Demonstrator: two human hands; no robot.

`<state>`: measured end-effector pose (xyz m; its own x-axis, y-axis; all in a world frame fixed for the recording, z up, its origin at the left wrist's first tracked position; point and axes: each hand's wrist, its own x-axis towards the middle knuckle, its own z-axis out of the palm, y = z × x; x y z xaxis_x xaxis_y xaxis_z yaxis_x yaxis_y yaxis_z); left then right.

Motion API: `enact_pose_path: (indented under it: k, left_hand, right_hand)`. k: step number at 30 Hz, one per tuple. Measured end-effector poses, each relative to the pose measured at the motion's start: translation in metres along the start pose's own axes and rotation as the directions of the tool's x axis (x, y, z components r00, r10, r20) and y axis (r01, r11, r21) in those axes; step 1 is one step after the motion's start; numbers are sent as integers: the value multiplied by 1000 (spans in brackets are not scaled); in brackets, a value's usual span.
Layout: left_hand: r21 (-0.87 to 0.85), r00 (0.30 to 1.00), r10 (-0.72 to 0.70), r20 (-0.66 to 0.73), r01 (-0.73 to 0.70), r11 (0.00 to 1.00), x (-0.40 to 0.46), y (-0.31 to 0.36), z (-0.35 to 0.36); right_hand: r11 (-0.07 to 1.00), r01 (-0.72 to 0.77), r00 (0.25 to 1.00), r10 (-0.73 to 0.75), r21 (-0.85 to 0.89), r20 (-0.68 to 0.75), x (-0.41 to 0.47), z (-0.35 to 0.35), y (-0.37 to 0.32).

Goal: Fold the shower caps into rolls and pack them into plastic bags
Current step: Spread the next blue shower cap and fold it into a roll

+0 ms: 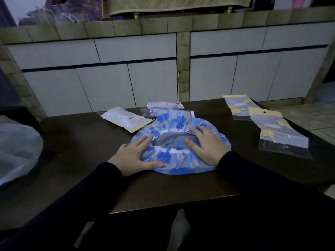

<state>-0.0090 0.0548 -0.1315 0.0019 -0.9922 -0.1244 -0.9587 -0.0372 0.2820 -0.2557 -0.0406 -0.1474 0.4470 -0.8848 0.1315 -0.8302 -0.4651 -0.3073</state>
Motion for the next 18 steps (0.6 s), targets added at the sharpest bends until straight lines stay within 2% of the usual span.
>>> enact_pose_path:
  k: [4, 7, 8, 10, 12, 13, 15, 18]
  left_hand:
    - [-88, 996, -41, 79, 48, 995, -8, 0, -13]
    - [-101, 995, -34, 89, 43, 994, -5, 8, -20]
    - [-104, 1000, -22, 20, 24, 994, -4, 13, -22]
    - [-102, 977, 39, -210, -62, 993, -2, 25, -23]
    - [-106, 930, 125, -346, -171, 980, -1, 40, -19]
    - [-106, 929, 166, -331, -211, 972, -2, 45, -15]
    - [-74, 957, 204, -204, -223, 972, -1, 48, -2]
    - [6, 992, 129, -4, -129, 992, -2, 41, 12]
  right_hand:
    - [999, 23, 997, -21, -31, 78, -3, -9, 8]
    - [1000, 28, 999, -28, -12, 19, -3, -14, 0]
    - [999, 34, 999, -33, 10, -31, -4, -17, -5]
    - [996, 77, 991, -72, 37, -114, -9, -21, -15]
    - [989, 148, 984, -147, 2, -105, -16, -23, -24]
    - [984, 178, 982, -178, -4, -55, -20, -22, -26]
    - [979, 202, 973, -203, 23, 112, -27, -21, -26]
    - [979, 201, 929, -198, 22, 313, -31, -17, -19]
